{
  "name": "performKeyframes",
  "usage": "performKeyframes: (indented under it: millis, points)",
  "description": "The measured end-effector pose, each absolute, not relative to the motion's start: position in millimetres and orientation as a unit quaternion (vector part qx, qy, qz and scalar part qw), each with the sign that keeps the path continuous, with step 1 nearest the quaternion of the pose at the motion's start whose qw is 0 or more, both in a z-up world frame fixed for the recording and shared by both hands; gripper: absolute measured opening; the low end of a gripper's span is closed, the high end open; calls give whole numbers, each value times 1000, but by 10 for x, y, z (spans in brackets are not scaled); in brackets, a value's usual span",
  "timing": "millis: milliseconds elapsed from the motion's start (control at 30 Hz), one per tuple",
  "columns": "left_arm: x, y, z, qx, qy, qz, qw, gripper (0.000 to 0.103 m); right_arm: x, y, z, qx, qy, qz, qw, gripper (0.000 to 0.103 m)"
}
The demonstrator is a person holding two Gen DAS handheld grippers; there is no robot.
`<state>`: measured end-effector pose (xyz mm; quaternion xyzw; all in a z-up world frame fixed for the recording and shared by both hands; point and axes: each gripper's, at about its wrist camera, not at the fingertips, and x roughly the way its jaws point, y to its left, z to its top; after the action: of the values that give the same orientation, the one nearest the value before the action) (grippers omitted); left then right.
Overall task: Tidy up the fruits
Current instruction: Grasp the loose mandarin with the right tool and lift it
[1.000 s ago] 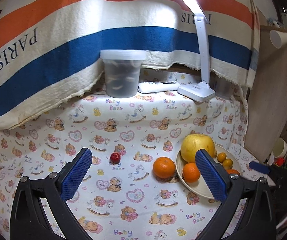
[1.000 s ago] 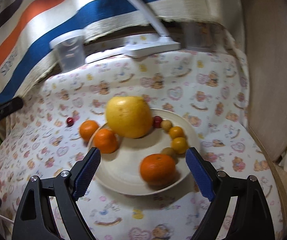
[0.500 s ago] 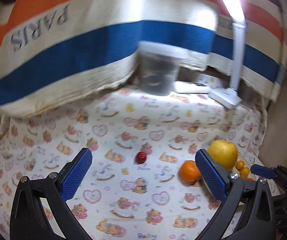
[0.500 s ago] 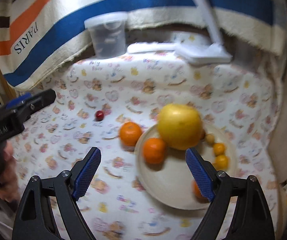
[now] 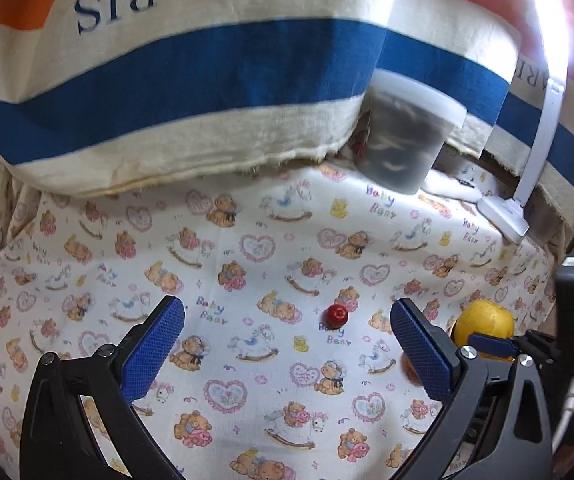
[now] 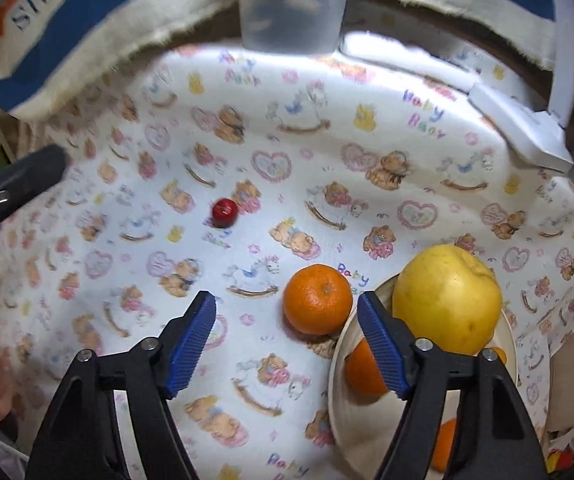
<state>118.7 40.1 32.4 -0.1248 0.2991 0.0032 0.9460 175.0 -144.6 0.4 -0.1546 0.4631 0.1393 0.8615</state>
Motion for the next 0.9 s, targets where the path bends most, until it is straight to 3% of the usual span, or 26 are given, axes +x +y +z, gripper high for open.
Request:
performKeyframes:
  millis: [400, 433, 467, 600, 900]
  points:
    - [1217, 467, 267, -140, 311, 16, 940, 102, 2085, -1341, -334, -213, 488, 107, 840, 64]
    - [1222, 480, 259, -144, 312, 16, 939, 102, 2113, -1353, -351, -209, 492, 101, 839, 62]
    - [1225, 489, 253, -147, 313, 16, 938, 102, 2138, -1365, -365, -201, 497, 101, 838, 55]
    - [1226, 491, 248, -149, 311, 14, 939, 102, 2203, -1443, -392, -192, 494, 102, 842, 50]
    - [1199, 430, 284, -135, 303, 7, 943, 100, 2093, -1628, -166, -51, 459, 152, 874, 49]
